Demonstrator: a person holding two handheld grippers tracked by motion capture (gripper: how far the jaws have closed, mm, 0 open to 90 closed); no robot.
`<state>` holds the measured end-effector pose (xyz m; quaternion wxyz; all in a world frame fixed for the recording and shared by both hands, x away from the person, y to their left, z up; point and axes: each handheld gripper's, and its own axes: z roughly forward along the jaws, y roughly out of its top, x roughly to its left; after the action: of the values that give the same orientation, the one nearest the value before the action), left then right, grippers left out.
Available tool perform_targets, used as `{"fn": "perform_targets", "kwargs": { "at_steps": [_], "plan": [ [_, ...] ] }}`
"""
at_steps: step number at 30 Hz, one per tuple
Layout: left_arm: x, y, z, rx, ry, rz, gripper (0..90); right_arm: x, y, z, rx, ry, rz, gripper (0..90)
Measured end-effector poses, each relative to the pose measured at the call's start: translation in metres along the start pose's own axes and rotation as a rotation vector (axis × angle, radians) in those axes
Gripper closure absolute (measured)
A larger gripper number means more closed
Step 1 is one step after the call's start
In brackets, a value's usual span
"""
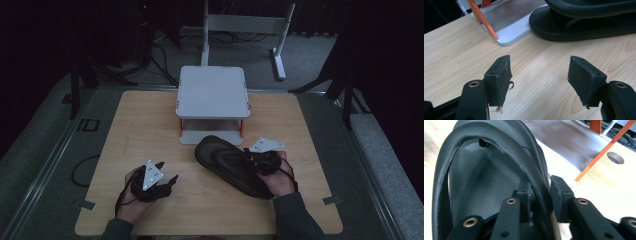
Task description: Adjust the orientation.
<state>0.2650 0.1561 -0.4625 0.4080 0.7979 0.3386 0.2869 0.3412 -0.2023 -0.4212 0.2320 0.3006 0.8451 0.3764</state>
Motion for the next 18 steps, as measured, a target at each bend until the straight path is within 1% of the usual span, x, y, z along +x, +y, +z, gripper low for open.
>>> {"fn": "perform_targets", "kwargs": {
  "at_steps": [2,4,6,8,12,14,16,18],
  "plan": [
    [-0.001,0.0,0.001,0.0,-0.001,0.0,35.3,-0.004,-0.001,-0.001,0.009,0.02,0.024,77.0],
    [0.0,0.0,0.001,0.0,-0.003,0.0,35.3,-0.008,-0.005,-0.003,0.022,0.037,0.032,81.2],
    [0.0,-0.001,0.001,0.001,-0.002,-0.002,35.3,-0.013,-0.007,-0.009,0.01,0.043,0.055,81.6],
    [0.0,0.0,0.001,0.0,-0.001,-0.002,35.3,-0.023,-0.009,-0.018,-0.019,0.047,0.078,82.0],
    [0.0,0.0,0.001,0.002,-0.005,0.002,35.3,-0.045,-0.017,-0.03,-0.013,0.019,0.09,82.8],
    [-0.001,0.001,0.003,0.003,-0.008,0.002,35.3,-0.059,-0.022,-0.035,-0.003,-0.008,0.098,82.5],
    [-0.002,0.001,0.004,0.006,-0.013,0.006,35.3,-0.072,-0.026,-0.037,0.006,-0.027,0.101,82.5],
    [-0.003,0.002,0.006,0.005,-0.018,0.008,35.3,-0.083,-0.031,-0.036,0.011,-0.034,0.117,82.6]
  ]
}}
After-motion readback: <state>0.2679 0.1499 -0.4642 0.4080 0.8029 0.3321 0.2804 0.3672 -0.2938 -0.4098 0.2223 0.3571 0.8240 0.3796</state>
